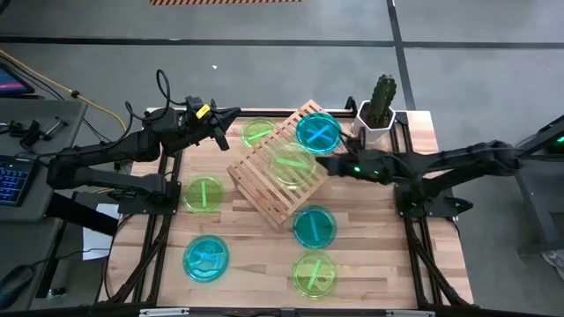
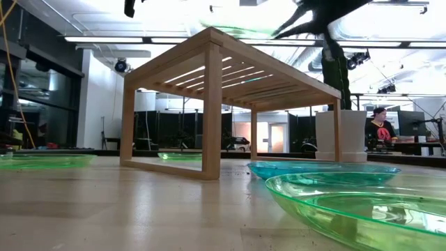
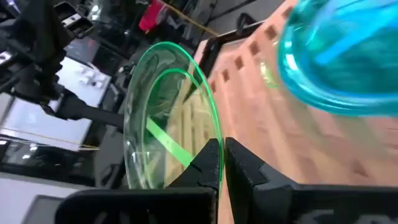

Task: Place and stack plates onto a shelf
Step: Put the green plate on the shelf

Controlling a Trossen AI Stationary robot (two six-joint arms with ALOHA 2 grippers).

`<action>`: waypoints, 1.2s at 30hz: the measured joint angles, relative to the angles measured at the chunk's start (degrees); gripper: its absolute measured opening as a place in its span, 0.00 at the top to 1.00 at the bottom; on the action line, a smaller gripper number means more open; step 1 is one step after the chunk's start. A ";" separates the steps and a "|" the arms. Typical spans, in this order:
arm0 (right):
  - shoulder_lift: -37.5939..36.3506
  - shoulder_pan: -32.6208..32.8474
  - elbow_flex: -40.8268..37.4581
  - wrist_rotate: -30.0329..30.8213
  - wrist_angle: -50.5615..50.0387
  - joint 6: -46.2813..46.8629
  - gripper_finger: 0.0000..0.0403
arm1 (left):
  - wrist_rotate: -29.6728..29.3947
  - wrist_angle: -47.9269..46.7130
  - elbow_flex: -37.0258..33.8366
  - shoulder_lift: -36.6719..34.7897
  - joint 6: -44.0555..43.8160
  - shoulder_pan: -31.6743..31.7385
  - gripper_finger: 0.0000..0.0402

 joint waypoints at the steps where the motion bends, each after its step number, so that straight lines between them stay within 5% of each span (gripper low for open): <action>1: 1.60 -1.20 0.00 -1.97 2.53 -0.03 1.00 | 0.01 -0.01 0.00 -0.01 0.00 0.00 1.00; 5: 6.79 -3.47 0.00 -7.74 8.52 0.89 1.00 | 0.01 -0.01 0.00 0.01 0.02 0.00 1.00; 12: 10.89 -4.14 0.07 -8.87 9.19 5.50 1.00 | 0.01 0.01 0.00 0.01 0.00 -0.01 1.00; 29: 17.89 -4.18 -0.04 -2.28 21.39 8.56 1.00 | 0.03 0.01 0.00 0.00 -1.49 0.00 1.00; 36: 18.04 -5.40 -0.04 -0.96 21.32 7.10 0.86 | -0.03 -0.01 0.00 0.01 -1.49 -0.02 1.00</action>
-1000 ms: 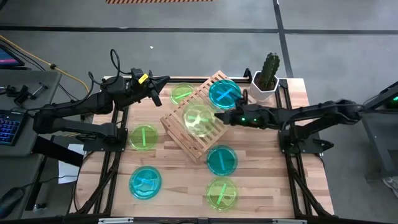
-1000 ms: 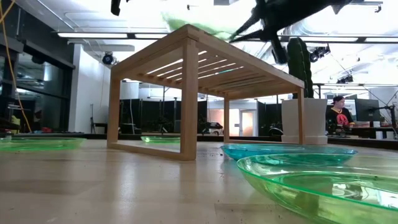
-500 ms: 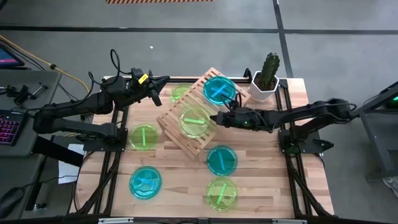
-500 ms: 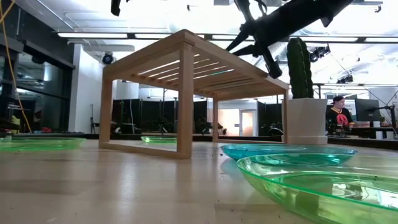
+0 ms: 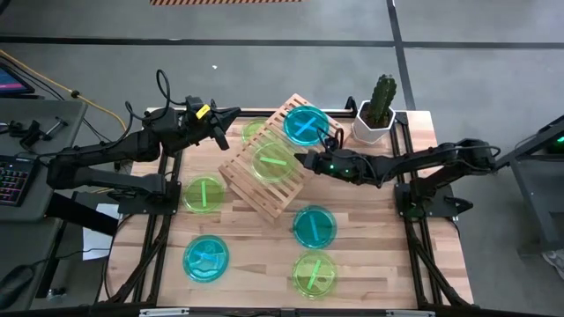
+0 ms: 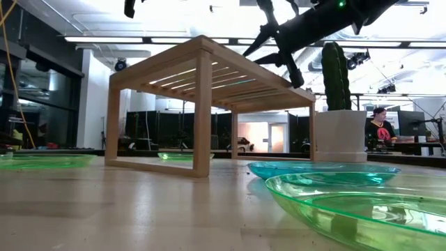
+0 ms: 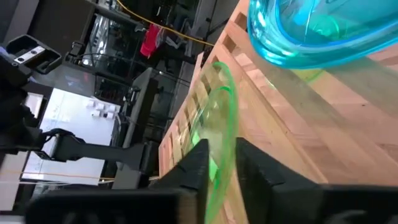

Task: Place and stack plates onto a shelf
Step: Put the green plate on the shelf, then stack the left blue plate on top of the blue plate on the shelf

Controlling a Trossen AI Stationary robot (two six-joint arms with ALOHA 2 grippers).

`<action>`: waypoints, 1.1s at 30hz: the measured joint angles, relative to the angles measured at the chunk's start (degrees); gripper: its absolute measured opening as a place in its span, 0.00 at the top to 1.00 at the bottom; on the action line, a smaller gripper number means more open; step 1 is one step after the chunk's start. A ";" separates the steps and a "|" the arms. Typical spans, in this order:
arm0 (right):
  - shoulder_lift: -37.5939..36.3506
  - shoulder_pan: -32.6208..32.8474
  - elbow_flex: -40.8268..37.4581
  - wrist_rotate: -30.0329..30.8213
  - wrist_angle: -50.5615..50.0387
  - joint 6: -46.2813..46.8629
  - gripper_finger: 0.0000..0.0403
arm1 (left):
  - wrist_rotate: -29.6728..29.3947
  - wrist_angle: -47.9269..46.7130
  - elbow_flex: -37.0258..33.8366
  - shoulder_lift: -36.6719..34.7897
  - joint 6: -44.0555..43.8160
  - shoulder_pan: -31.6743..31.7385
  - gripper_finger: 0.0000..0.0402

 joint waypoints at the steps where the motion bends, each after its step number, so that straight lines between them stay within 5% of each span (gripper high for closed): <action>1: 0.00 -0.12 0.00 0.00 0.03 -0.03 0.82 | 0.00 0.00 0.00 -0.02 0.02 0.02 1.00; 9: -0.02 -0.26 0.00 -3.33 0.50 -4.84 0.59 | -0.05 -0.02 0.00 0.00 0.04 0.00 1.00; 18: -3.93 -1.80 0.00 -8.41 -2.53 -15.64 0.56 | -0.15 0.00 0.00 0.00 0.04 0.01 1.00; 33: -33.94 -2.10 0.00 -9.11 -34.43 -34.58 0.56 | 0.04 -0.02 0.00 0.00 0.09 0.00 1.00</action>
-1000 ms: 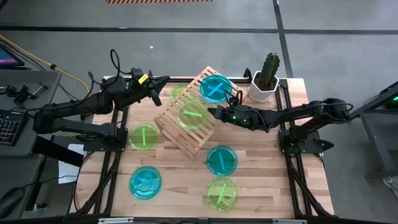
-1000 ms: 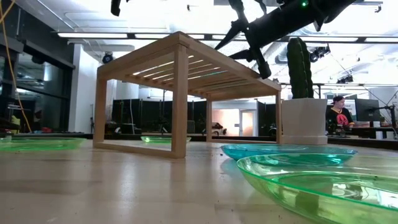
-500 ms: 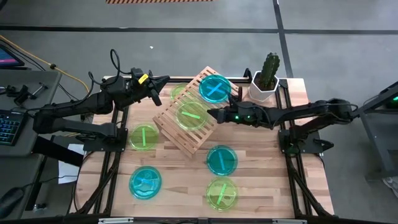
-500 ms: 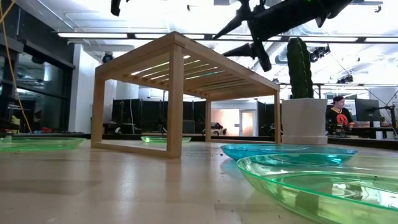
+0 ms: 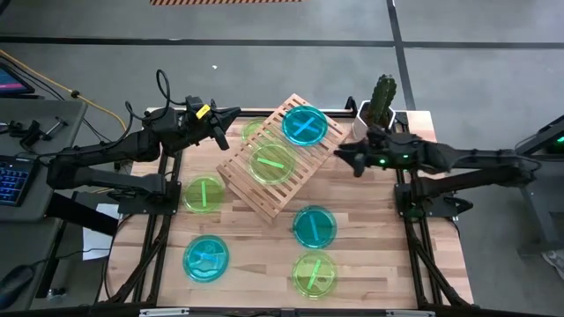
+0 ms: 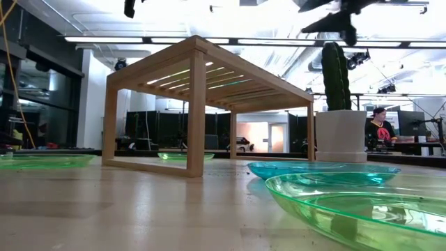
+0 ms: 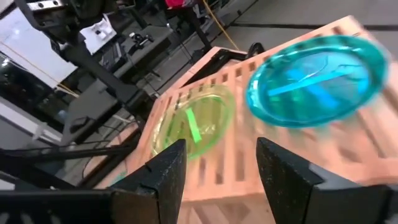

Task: Place and stack plates onto a shelf
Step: Stack the left blue plate on top of the blue plate on the shelf

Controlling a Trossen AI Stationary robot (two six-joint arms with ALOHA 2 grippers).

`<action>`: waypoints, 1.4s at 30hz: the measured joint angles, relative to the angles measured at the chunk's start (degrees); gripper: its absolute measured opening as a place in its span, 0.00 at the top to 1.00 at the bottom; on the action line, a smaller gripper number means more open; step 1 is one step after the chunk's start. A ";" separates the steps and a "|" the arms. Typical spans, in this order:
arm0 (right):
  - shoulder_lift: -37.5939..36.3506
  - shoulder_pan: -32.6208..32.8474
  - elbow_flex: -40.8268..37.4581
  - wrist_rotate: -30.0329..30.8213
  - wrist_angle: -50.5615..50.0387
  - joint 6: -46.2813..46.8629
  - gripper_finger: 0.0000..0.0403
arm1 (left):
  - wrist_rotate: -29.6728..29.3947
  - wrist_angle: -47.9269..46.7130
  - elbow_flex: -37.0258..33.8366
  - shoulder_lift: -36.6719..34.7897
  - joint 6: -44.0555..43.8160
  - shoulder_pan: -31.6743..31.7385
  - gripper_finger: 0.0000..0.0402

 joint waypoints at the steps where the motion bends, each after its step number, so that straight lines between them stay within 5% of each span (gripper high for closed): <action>1: -1.45 0.00 0.00 0.35 -1.45 -0.28 0.56 | 0.00 0.00 0.00 0.00 0.00 0.00 1.00; 10: -7.18 0.02 0.00 2.15 -7.08 -2.94 0.56 | 0.01 -0.28 0.00 -0.01 0.07 0.00 1.00; 28: -2.64 0.02 0.00 2.19 -6.57 -2.63 0.56 | 0.19 -1.84 0.02 0.00 1.99 0.00 0.99; 42: -1.80 0.04 0.00 2.19 -3.21 -2.64 0.56 | 12.95 -3.76 0.07 -1.09 4.42 -0.07 0.84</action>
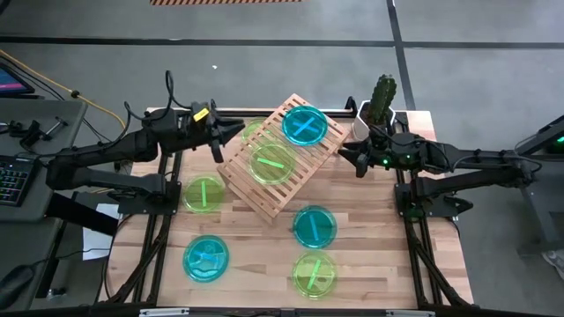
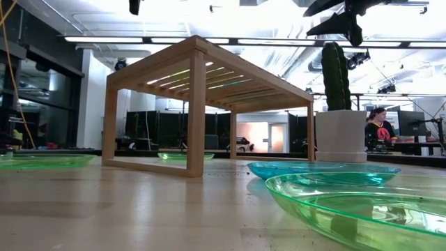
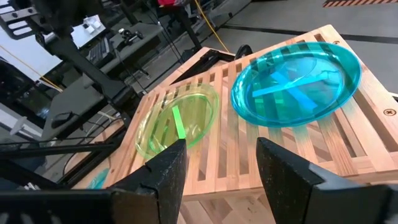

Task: Place and stack plates onto a shelf
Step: Stack the left blue plate on top of the blue plate on the shelf

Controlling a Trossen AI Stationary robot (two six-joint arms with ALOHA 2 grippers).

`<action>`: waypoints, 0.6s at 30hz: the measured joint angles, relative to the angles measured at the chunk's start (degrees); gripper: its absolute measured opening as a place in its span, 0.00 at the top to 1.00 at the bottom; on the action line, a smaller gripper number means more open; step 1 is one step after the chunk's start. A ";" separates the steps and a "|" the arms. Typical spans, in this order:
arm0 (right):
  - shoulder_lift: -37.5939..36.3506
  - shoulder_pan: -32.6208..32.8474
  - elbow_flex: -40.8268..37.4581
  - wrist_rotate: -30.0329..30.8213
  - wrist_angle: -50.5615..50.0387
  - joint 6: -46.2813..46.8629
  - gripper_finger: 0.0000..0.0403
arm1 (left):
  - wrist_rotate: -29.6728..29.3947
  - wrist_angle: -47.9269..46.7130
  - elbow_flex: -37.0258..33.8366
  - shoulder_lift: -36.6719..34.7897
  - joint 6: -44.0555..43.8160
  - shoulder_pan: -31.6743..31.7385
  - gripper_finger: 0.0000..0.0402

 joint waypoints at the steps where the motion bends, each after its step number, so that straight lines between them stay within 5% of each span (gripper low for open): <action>1: 0.00 0.00 0.00 0.00 0.00 0.00 0.56 | 1.44 0.00 0.00 0.00 -0.98 -0.09 0.82; 9: 0.00 0.00 0.00 0.00 -0.02 -0.09 0.56 | 15.62 -0.02 0.00 0.00 -13.63 -7.49 0.67; 14: 0.00 0.00 0.00 0.00 -0.04 -0.22 0.56 | 14.71 -3.02 0.61 0.02 -18.39 -18.89 0.65; 18: 0.00 -0.02 0.00 0.00 -0.09 -0.30 0.56 | 8.77 -18.64 3.66 1.57 -21.72 -28.86 0.65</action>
